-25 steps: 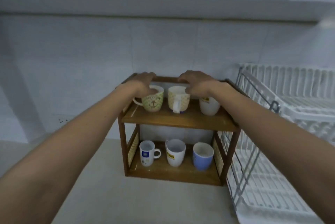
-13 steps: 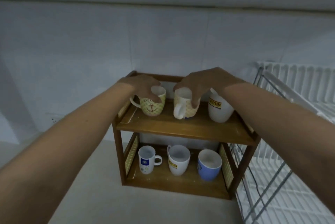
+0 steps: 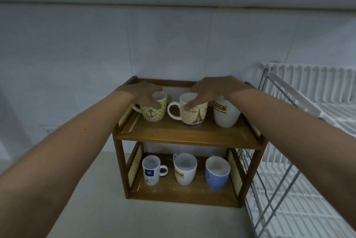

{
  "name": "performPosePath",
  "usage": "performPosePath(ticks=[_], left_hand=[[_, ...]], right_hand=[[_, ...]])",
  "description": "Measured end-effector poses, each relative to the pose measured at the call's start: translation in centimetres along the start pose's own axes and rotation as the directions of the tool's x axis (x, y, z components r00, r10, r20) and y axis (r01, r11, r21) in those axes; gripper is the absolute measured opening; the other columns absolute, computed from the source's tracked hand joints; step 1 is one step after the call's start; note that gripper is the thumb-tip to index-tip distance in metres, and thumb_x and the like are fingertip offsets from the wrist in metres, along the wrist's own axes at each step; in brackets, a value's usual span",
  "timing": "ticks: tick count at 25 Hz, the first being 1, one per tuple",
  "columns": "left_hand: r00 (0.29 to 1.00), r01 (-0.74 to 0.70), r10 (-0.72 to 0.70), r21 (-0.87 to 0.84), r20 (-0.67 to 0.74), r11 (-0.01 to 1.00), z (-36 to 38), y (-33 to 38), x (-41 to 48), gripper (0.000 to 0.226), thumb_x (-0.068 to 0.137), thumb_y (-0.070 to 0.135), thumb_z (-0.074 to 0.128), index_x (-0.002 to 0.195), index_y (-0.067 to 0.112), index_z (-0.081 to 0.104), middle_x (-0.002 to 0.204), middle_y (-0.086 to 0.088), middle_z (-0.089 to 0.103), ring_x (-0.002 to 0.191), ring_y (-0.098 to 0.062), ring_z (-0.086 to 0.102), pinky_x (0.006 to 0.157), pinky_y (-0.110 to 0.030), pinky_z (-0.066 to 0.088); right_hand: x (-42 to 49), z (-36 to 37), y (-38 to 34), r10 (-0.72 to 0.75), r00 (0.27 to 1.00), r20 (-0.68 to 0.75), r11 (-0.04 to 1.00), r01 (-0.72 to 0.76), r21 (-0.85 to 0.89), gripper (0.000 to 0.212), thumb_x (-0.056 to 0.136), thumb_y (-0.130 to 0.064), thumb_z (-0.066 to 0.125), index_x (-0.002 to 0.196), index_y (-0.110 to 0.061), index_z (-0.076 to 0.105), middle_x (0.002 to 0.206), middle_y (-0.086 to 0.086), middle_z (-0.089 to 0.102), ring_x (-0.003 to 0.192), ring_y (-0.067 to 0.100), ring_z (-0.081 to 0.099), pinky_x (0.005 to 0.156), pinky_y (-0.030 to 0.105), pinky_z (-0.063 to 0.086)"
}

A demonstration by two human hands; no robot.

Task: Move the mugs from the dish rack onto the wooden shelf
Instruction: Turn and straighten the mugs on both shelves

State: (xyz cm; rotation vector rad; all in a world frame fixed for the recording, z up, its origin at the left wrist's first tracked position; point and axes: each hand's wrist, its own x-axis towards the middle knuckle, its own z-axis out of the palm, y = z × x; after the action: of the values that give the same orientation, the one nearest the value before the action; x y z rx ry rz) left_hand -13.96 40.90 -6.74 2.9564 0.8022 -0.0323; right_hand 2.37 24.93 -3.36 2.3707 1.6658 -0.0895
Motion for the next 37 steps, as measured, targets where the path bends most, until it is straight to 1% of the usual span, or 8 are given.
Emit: performPosePath(ticks=[2, 5, 7, 11, 18, 29, 33, 37], left_hand=[[0.998, 0.021, -0.022, 0.016, 0.055, 1.0, -0.5, 0.6, 0.0, 0.08, 0.085, 0.047, 0.057, 0.15, 0.023, 0.016, 0.157, -0.004, 0.025, 0.14, -0.025, 0.03, 0.109, -0.037, 0.035], [0.998, -0.056, 0.057, -0.105, 0.007, 0.993, -1.6, 3.2, 0.2, 0.075, 0.086, 0.05, 0.053, 0.148, 0.026, 0.02, 0.156, 0.0, 0.026, 0.14, -0.022, 0.029, 0.11, -0.038, 0.031], [0.99, -0.139, 0.136, -0.202, -0.029, 0.97, -1.4, 6.2, 0.4, 0.07, 0.086, 0.052, 0.052, 0.146, 0.026, 0.026, 0.154, 0.0, 0.031, 0.137, -0.022, 0.033, 0.105, -0.035, 0.033], [0.985, -0.172, 0.172, -0.078, -0.006, 0.982, 0.8, 10.5, 1.5, 0.088, 0.078, 0.061, 0.06, 0.146, 0.017, 0.025, 0.15, -0.007, 0.038, 0.132, -0.027, 0.041, 0.104, -0.041, 0.041], [0.982, -0.185, 0.179, -0.134, -0.054, 0.973, 1.4, 9.5, 2.5, 0.093, 0.075, 0.051, 0.07, 0.148, 0.016, 0.023, 0.152, -0.008, 0.035, 0.134, -0.028, 0.038, 0.104, -0.038, 0.04], [0.967, -0.253, 0.236, -0.264, -0.095, 0.931, 2.6, 8.9, 3.3, 0.09, 0.078, 0.042, 0.07, 0.149, 0.02, 0.021, 0.155, -0.003, 0.03, 0.139, -0.023, 0.032, 0.108, -0.032, 0.031], [0.961, -0.278, 0.262, -0.267, -0.094, 0.923, 2.7, 9.1, 3.6, 0.091, 0.077, 0.041, 0.07, 0.149, 0.02, 0.019, 0.156, -0.003, 0.027, 0.141, -0.022, 0.029, 0.11, -0.032, 0.027], [0.954, -0.301, 0.288, -0.332, -0.088, 0.894, 2.4, 8.3, 2.0, 0.092, 0.079, 0.048, 0.066, 0.15, 0.03, 0.011, 0.159, 0.001, 0.016, 0.144, -0.02, 0.018, 0.114, -0.038, 0.024]], right_hand=[[-1.0, -1.6, 1.7, 0.068, 0.997, 0.029, 0.997, -0.069, 0.042, 0.09, 0.073, -0.079, 0.047, 0.141, -0.02, 0.038, 0.145, 0.005, 0.044, 0.127, 0.025, 0.043, 0.104, 0.043, 0.037], [-2.4, -2.3, 4.5, 0.199, 0.969, 0.143, 0.98, -0.196, -0.037, 0.079, 0.077, -0.073, 0.051, 0.126, -0.01, 0.055, 0.115, 0.008, 0.061, 0.095, 0.023, 0.057, 0.091, 0.043, 0.049], [-2.9, -1.2, 5.2, 0.26, 0.954, 0.149, 0.965, -0.249, -0.087, 0.079, 0.078, -0.073, 0.05, 0.132, -0.015, 0.049, 0.123, 0.008, 0.057, 0.089, 0.02, 0.057, 0.08, 0.038, 0.051], [-3.7, -0.4, 6.1, 0.158, 0.979, 0.13, 0.984, -0.167, 0.062, 0.08, 0.075, -0.056, 0.067, 0.142, -0.029, 0.033, 0.146, 0.006, 0.038, 0.118, 0.029, 0.049, 0.089, 0.042, 0.054], [-4.7, -0.9, 6.5, 0.097, 0.966, 0.239, 0.977, -0.138, 0.163, 0.086, 0.071, -0.006, 0.078, 0.139, -0.026, 0.031, 0.141, 0.006, 0.036, 0.11, 0.027, 0.044, 0.084, 0.046, 0.055], [-4.9, -0.5, 6.3, 0.147, 0.973, 0.181, 0.983, -0.164, 0.083, 0.089, 0.071, -0.027, 0.08, 0.143, -0.027, 0.028, 0.147, 0.008, 0.033, 0.119, 0.034, 0.049, 0.081, 0.047, 0.058], [-5.1, -0.5, 6.1, 0.148, 0.98, 0.131, 0.989, -0.143, -0.048, 0.087, 0.071, -0.038, 0.076, 0.143, -0.029, 0.028, 0.144, 0.004, 0.04, 0.117, 0.025, 0.049, 0.077, 0.033, 0.049], [-5.2, -0.4, 6.2, 0.162, 0.974, 0.158, 0.987, -0.158, -0.041, 0.09, 0.074, -0.043, 0.074, 0.145, -0.028, 0.022, 0.149, 0.005, 0.035, 0.126, 0.026, 0.044, 0.091, 0.034, 0.045]])
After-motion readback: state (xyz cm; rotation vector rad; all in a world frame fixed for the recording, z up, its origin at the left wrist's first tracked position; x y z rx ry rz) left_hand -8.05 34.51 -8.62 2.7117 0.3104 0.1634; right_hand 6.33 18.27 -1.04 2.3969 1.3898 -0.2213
